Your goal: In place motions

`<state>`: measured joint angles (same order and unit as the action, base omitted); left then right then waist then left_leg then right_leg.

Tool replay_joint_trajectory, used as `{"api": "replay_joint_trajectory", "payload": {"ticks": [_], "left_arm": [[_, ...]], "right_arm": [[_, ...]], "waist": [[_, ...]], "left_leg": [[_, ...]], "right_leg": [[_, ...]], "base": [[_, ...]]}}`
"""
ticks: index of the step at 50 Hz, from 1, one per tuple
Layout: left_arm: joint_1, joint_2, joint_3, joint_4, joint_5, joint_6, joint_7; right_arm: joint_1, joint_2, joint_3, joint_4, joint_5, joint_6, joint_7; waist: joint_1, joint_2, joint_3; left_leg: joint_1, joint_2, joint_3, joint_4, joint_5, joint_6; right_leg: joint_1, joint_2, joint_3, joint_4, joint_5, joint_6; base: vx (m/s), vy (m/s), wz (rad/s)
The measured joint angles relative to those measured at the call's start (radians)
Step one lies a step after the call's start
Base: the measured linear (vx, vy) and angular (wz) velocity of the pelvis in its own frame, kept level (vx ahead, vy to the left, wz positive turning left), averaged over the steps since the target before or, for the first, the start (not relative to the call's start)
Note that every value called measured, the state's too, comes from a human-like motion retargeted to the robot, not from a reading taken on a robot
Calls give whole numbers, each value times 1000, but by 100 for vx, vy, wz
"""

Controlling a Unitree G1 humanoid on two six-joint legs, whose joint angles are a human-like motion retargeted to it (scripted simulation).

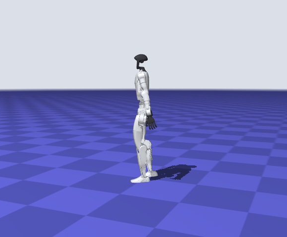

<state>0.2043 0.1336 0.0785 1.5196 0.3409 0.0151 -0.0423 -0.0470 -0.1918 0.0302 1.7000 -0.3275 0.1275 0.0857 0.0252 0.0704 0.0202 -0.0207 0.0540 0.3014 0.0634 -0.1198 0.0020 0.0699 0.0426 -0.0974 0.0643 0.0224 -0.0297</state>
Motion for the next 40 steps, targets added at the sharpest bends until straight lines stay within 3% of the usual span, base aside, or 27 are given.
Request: {"api": "replay_joint_trajectory", "payload": {"ticks": [2,5,12,18,22,28,32,35,37,40], "left_arm": [[-38,13,5,-19,3,2,-4],[-75,46,2,-54,1,-14,10],[-51,42,60,-76,-61,-8,30],[-32,35,74,-29,-67,10,-62],[-33,37,33,19,-41,-11,2],[-119,13,-56,128,-106,-61,221],[-202,-11,-130,136,-133,-48,177],[-278,-37,-158,102,-156,-62,128],[-352,-47,-159,74,-186,-65,102],[-452,-68,-120,18,-197,-70,98]], "right_arm": [[-2,6,-19,0,18,-14,3],[-13,22,-34,0,80,-56,0],[-88,51,-6,-3,48,-74,-77],[-130,81,14,-123,53,-139,-8],[-122,94,-10,-198,34,-154,21],[-81,71,-75,-248,-63,-142,-37],[-3,50,-144,-229,-61,-125,-111],[58,32,-195,-185,-7,-126,-164],[95,16,-223,-143,25,-138,-177],[154,-6,-265,-75,32,-124,-143]], "waist": [[-78,0,16],[-49,-18,65],[7,-40,28],[-4,-52,39],[16,-66,33],[10,-39,64],[-5,5,95],[-32,56,138],[-53,72,158],[-118,92,191]], "left_leg": [[-34,-1,-98,9,5,-22],[-3,-24,-54,-28,30,-5],[15,-47,2,-53,29,13],[54,-68,15,-65,21,37],[71,-84,21,-64,10,61],[100,-67,19,-58,6,94],[113,-15,27,-50,11,101],[123,46,30,-42,19,102],[117,66,42,-38,22,101],[104,99,19,-29,31,100]], "right_leg": [[-12,-20,-69,2,-8,12],[-10,-34,-45,8,0,24],[-30,-65,2,6,4,57],[-11,-74,18,16,-7,68],[-15,-83,34,44,-17,66],[-35,-68,54,168,-20,43],[-113,-45,42,374,75,2],[-255,13,93,630,194,-68],[-360,21,83,796,158,-93],[-527,-44,-36,1047,81,-151]], "base": [[-18,16,147],[-6,16,-45],[6,13,-56],[5,11,-18],[8,13,-29],[0,19,-1],[-8,20,7],[-13,19,1],[-16,15,-7],[-16,10,29]]}}
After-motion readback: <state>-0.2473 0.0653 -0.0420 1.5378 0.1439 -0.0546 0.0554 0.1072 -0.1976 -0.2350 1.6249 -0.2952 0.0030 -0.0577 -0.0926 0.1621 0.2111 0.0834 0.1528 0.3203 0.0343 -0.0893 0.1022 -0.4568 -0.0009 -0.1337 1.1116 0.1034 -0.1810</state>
